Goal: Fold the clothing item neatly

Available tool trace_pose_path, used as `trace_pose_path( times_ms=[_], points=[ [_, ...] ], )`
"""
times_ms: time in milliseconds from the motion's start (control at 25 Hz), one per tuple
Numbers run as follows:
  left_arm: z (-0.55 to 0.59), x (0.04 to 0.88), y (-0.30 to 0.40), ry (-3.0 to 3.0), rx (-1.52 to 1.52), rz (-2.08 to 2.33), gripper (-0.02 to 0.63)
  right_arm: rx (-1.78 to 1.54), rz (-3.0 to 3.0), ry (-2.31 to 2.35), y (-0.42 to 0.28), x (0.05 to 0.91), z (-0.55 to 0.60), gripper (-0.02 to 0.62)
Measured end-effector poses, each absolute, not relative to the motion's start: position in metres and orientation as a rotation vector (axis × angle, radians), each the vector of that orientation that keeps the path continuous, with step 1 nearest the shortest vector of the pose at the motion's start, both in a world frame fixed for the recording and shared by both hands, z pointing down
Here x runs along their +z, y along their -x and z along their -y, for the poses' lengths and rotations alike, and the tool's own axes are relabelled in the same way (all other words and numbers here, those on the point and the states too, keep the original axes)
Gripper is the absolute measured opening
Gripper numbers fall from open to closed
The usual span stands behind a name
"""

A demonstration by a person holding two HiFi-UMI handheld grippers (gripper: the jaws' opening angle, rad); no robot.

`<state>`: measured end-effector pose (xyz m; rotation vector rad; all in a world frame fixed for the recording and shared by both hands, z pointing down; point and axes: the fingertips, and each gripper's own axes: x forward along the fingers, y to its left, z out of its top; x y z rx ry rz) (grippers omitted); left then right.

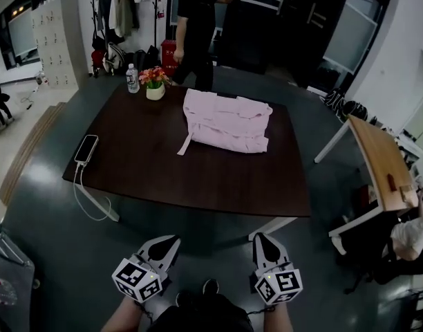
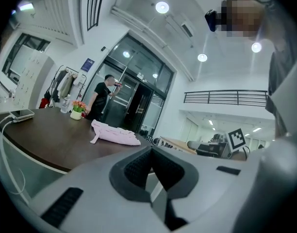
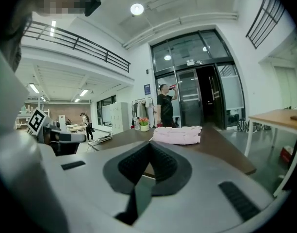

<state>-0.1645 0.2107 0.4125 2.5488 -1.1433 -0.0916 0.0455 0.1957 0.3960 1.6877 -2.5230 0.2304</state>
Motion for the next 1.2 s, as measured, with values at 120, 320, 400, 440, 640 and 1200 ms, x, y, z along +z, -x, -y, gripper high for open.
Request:
trace_pose_path(
  times_ms=[120, 320, 400, 440, 640, 1200],
  points=[
    [-0.220, 0.416, 0.160, -2.545, -0.091, 1.155, 0.011, 0.254, 2.520, -1.713, -0.053, 0.399, -0.204, -0.006],
    [-0.237, 0.406, 0.137, -2.561, -0.068, 1.147, 0.011, 0.249, 2.529, -1.677, -0.068, 0.400, -0.221, -0.006],
    [-0.245, 0.397, 0.125, -2.591, -0.056, 1.149, 0.011, 0.242, 2.538, -1.666, -0.078, 0.398, -0.229, -0.006],
    [-0.250, 0.392, 0.119, -2.599, -0.057, 1.155, 0.011, 0.239, 2.540, -1.663, -0.083, 0.397, -0.233, -0.006],
    [-0.279, 0.379, 0.083, -2.624, -0.043, 1.154, 0.011, 0.211, 2.534, -1.679, -0.122, 0.390, -0.261, -0.006],
    [-0.336, 0.386, 0.027, -2.582, 0.036, 1.172, 0.011, 0.261, 2.515, -1.666, -0.187, 0.405, -0.324, -0.008]
  ],
)
